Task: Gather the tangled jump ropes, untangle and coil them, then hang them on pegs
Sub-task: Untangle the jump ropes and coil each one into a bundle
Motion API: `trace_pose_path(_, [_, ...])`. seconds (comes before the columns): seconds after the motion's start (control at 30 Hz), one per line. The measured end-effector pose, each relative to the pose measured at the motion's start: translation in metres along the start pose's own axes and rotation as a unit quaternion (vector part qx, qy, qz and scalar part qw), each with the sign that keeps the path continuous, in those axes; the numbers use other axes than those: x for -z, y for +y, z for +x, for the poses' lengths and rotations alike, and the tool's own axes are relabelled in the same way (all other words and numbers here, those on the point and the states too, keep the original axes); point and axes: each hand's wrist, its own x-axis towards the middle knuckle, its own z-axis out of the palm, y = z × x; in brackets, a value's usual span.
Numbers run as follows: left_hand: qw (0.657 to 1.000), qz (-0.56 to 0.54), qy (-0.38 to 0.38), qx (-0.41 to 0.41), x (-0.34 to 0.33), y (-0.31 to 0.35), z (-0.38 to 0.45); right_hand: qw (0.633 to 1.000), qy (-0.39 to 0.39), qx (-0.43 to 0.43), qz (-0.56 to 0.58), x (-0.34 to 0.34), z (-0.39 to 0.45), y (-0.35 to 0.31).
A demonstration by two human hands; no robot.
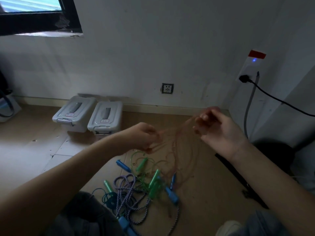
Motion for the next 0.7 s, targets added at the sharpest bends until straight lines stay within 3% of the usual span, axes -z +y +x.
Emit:
trace_pose_path(0.07, [0.997,-0.073,0.013,0.033,0.004,-0.002,-0.001,0.999,-0.024,0.018,0.013,-0.001,-0.002,-0.002])
trace_pose_path(0.13, [0.965,-0.261,0.005,0.008,0.022,0.005,-0.007,0.998,-0.065,0.014,-0.02,0.001,-0.006,-0.006])
trace_pose_path(0.2, [0.918,-0.388,-0.013,-0.082,0.042,0.015,-0.016,0.979,-0.12,-0.029,-0.161,0.004,-0.009,-0.008])
trace_pose_path(0.27, [0.869,-0.462,-0.023,-0.177,0.051,0.023,-0.022,0.925,-0.177,-0.068,-0.329,0.005,-0.013,0.0])
trace_pose_path(0.3, [0.847,-0.489,-0.015,-0.208,0.054,0.025,-0.023,0.913,-0.186,-0.078,-0.353,0.004,-0.013,0.005])
trace_pose_path(0.37, [0.831,-0.502,0.019,-0.24,0.057,0.025,-0.021,0.946,-0.102,-0.078,-0.298,0.006,-0.007,0.011])
trace_pose_path(0.47, [0.864,-0.445,0.102,-0.213,0.053,0.02,-0.012,0.983,0.099,-0.05,-0.145,0.018,0.005,0.008])
trace_pose_path(0.5, [0.883,-0.413,0.121,-0.189,0.05,0.018,-0.009,0.983,0.115,-0.053,-0.132,0.021,0.006,0.008])
trace_pose_path(0.57, [0.91,-0.357,0.126,-0.168,0.044,0.014,-0.005,0.972,0.067,-0.086,-0.21,0.025,0.003,0.013])
trace_pose_path(0.63, [0.942,-0.269,0.09,-0.177,0.037,0.015,-0.006,0.904,-0.018,-0.098,-0.417,0.023,-0.004,0.023])
trace_pose_path(0.7, [0.98,-0.105,0.015,-0.17,0.028,0.014,-0.008,0.827,-0.07,-0.044,-0.557,0.017,-0.007,0.026])
